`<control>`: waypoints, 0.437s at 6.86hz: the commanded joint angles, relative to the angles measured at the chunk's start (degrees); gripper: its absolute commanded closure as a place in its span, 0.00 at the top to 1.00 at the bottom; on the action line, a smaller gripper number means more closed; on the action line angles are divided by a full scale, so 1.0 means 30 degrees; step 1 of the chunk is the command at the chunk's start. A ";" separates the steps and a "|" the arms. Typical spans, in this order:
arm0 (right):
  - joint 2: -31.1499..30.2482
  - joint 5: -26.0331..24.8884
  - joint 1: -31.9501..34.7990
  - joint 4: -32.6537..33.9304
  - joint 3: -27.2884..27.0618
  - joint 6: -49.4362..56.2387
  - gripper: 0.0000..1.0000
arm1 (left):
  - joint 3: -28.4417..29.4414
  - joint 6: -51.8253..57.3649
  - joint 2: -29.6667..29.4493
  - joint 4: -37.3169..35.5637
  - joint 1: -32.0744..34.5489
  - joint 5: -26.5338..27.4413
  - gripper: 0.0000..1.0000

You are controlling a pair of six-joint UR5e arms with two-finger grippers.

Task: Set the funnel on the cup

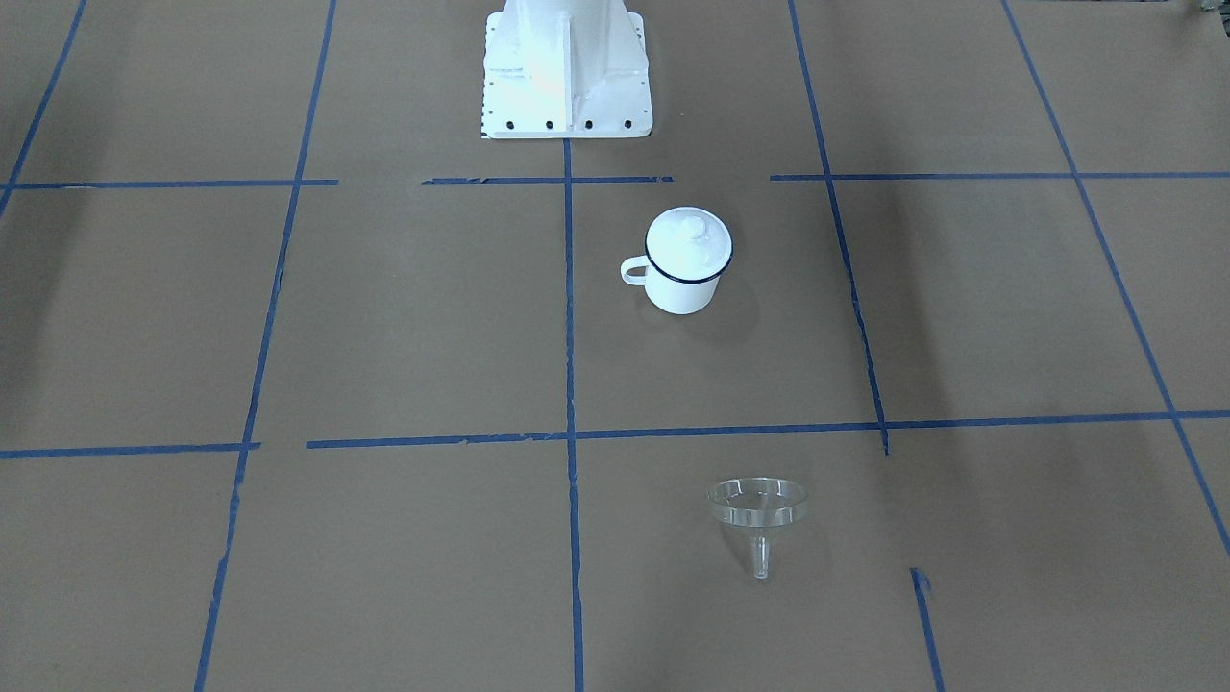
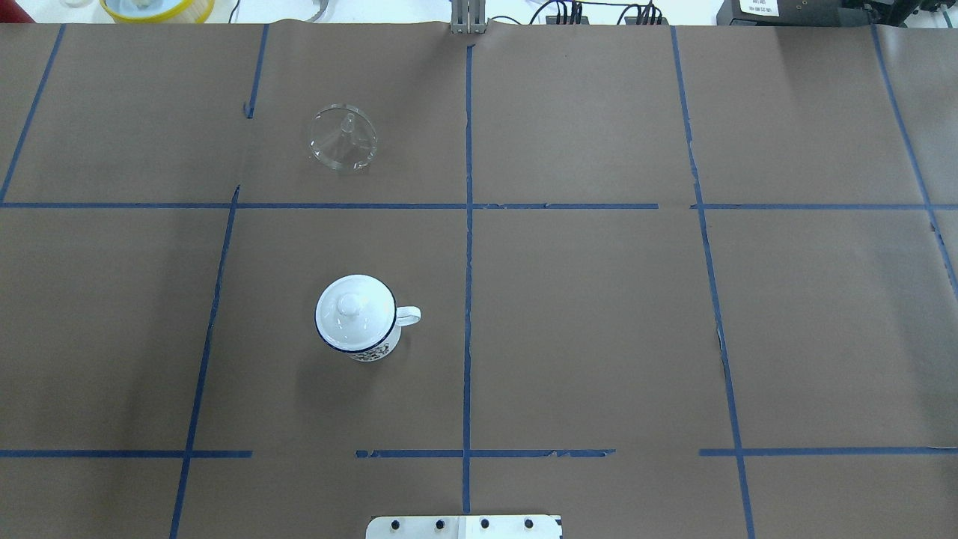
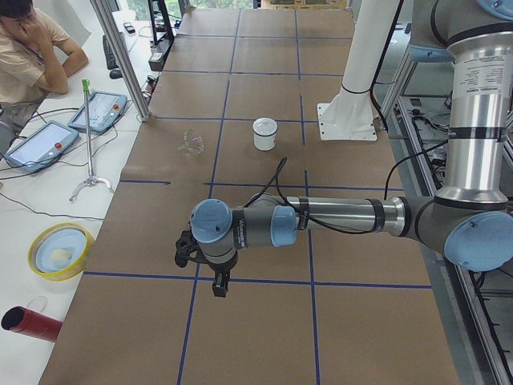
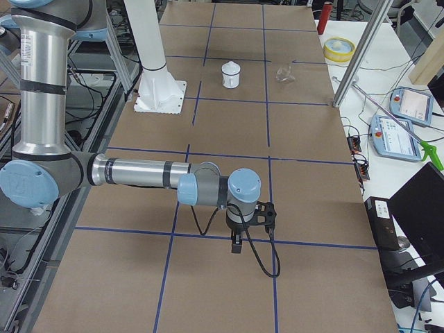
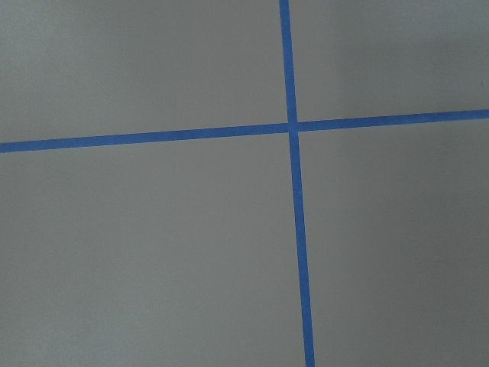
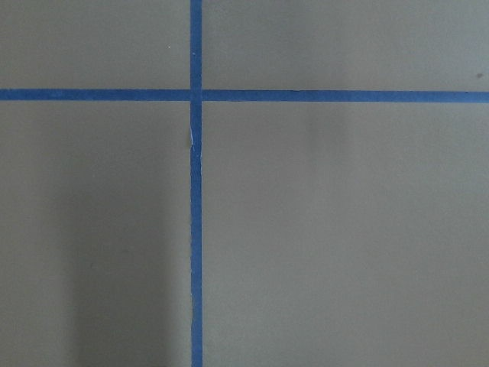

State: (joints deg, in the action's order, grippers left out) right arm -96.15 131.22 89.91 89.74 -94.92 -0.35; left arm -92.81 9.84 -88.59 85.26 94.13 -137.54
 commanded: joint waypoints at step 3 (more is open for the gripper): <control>0.0000 0.0000 0.0000 0.0000 -0.0001 0.0000 1.00 | -0.0411 0.0087 0.0000 0.0145 -0.0059 -0.0151 1.00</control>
State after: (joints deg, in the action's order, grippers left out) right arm -96.15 131.22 89.91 89.74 -94.92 -0.35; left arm -93.58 9.94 -88.64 85.40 93.99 -138.06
